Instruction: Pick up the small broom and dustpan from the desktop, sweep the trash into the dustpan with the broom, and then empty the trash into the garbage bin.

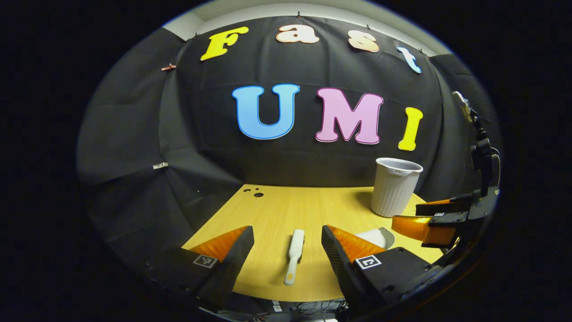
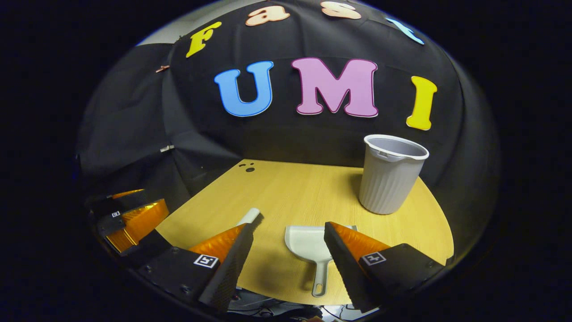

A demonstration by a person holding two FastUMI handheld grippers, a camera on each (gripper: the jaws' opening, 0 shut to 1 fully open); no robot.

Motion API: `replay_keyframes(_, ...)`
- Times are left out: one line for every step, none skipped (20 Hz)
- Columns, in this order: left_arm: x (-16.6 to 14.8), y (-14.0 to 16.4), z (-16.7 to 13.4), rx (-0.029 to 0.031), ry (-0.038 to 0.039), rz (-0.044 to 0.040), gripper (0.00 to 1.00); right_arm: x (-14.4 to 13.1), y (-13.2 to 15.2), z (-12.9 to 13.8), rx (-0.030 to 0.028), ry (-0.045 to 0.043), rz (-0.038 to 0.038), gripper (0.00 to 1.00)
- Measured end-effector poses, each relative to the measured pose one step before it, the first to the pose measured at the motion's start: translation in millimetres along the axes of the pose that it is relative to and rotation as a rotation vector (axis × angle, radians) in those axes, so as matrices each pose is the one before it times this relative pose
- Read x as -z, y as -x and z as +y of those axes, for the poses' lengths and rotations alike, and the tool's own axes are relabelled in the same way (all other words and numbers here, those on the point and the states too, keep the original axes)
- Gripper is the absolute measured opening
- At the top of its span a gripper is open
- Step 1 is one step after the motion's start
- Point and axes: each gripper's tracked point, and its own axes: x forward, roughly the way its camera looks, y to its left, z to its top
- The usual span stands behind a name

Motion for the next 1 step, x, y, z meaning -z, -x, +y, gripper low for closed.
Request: replay_keyframes(3.99, 3.66, 0.18, 0.0021, 0.00055, 0.00905, 0.96, 5.77, 2.17, 4.9, -0.01013, 0.00311, 0.01485, 0.99)
